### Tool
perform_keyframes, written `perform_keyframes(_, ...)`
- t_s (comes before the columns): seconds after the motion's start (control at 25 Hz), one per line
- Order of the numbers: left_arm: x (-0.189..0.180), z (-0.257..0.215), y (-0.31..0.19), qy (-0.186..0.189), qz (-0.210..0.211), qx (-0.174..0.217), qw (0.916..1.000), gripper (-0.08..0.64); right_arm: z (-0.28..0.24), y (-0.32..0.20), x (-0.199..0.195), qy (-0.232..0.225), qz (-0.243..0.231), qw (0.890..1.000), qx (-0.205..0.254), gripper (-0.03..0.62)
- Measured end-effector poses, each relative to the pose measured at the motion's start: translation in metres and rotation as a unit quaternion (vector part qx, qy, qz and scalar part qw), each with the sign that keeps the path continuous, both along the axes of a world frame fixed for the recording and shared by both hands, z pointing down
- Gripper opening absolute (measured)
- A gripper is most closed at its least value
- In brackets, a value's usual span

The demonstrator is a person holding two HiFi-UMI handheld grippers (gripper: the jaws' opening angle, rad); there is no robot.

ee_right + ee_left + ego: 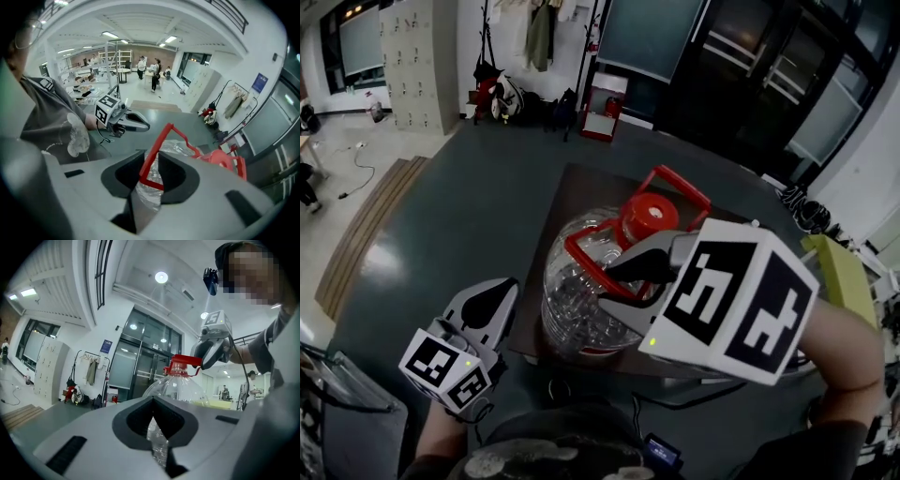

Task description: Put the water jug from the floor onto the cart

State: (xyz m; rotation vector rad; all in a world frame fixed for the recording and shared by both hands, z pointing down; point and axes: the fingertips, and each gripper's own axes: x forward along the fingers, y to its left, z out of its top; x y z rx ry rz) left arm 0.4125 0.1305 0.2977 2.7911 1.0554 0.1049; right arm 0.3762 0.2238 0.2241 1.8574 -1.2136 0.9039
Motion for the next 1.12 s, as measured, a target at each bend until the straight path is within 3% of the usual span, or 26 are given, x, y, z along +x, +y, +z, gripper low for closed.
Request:
perform_keyframes(0.2,-0.005,0.004,-0.003,-0.009,-0.008,-0.006,0.9999,0.008,0.004,-0.002,0.001,0.013,0.008,1.000,0.001,0.067)
perform_keyframes(0.4,-0.008,0.003,-0.010,-0.011,-0.022,-0.012,0.9996,0.008,-0.014,0.010,0.008,-0.037,0.023,0.996,0.076,0.031)
perform_keyframes(0.68,-0.007,-0.002,-0.024,-0.014,-0.062,-0.024,0.9977,0.008,-0.046,0.019,0.018,-0.129,0.010,0.972,0.197,0.026)
perform_keyframes(0.84,-0.007,0.004,-0.035,-0.014,-0.095,-0.030,0.9949,0.008,-0.049,0.014,0.023,-0.147,-0.013,0.962,0.228,0.028)
perform_keyframes(1.12,-0.018,-0.004,-0.060,0.000,-0.168,-0.018,0.9855,0.008,-0.066,-0.018,0.018,-0.174,-0.106,0.940,0.273,0.026)
